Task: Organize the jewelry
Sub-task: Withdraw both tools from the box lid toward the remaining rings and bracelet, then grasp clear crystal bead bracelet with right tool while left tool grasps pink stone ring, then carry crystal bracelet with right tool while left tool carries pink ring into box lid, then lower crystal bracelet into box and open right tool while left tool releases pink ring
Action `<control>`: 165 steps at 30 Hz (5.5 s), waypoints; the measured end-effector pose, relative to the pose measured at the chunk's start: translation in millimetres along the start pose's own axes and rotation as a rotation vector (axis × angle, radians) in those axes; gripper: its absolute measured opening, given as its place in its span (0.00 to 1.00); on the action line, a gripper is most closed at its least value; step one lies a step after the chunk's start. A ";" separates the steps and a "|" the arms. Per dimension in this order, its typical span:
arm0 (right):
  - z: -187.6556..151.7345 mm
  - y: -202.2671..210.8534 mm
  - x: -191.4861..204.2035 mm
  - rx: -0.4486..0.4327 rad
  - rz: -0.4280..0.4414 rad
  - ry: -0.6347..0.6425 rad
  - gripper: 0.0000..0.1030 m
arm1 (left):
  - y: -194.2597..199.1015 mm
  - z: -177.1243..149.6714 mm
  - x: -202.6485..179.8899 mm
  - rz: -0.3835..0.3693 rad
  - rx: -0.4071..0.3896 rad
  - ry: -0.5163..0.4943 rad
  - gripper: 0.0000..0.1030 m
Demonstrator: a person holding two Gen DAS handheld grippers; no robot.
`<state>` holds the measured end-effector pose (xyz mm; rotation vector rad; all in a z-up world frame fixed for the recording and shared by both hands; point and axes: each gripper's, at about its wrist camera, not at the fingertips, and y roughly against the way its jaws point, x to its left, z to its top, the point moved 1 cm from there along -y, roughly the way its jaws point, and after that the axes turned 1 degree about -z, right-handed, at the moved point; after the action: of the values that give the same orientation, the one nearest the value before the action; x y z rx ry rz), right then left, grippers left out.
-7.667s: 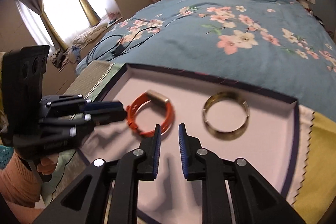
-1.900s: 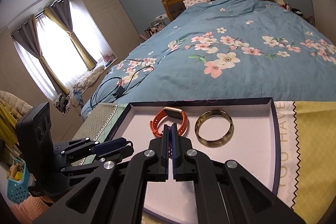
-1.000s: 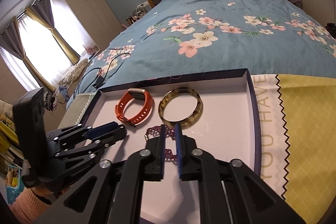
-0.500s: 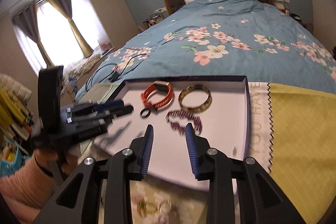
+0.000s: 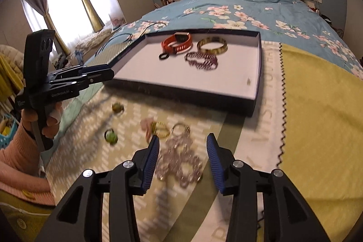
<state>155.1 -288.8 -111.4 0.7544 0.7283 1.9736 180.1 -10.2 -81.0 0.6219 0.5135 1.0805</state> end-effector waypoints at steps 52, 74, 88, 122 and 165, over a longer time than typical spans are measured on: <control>-12.9 12.6 -6.3 -0.055 0.001 -0.069 0.01 | -35.6 -24.2 -82.2 -0.247 0.137 -0.134 0.13; -19.1 10.3 3.5 -0.034 0.008 -0.038 0.08 | -24.6 -26.4 -67.0 -0.257 0.099 -0.058 0.13; 2.3 35.5 9.2 -0.128 0.019 -0.029 0.08 | -0.3 -13.0 -57.3 -0.240 0.020 -0.027 0.13; 78.9 12.8 6.0 -0.208 0.045 0.012 0.08 | -6.7 36.1 -20.7 -0.121 -0.047 0.017 0.13; 113.3 -51.5 -1.9 -0.115 0.067 -0.028 0.08 | -74.5 61.4 -1.5 -0.051 0.056 0.037 0.13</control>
<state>266.3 -244.9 -76.4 0.7441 0.5746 2.0424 268.0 -49.5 -87.8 0.6359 0.5907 1.0340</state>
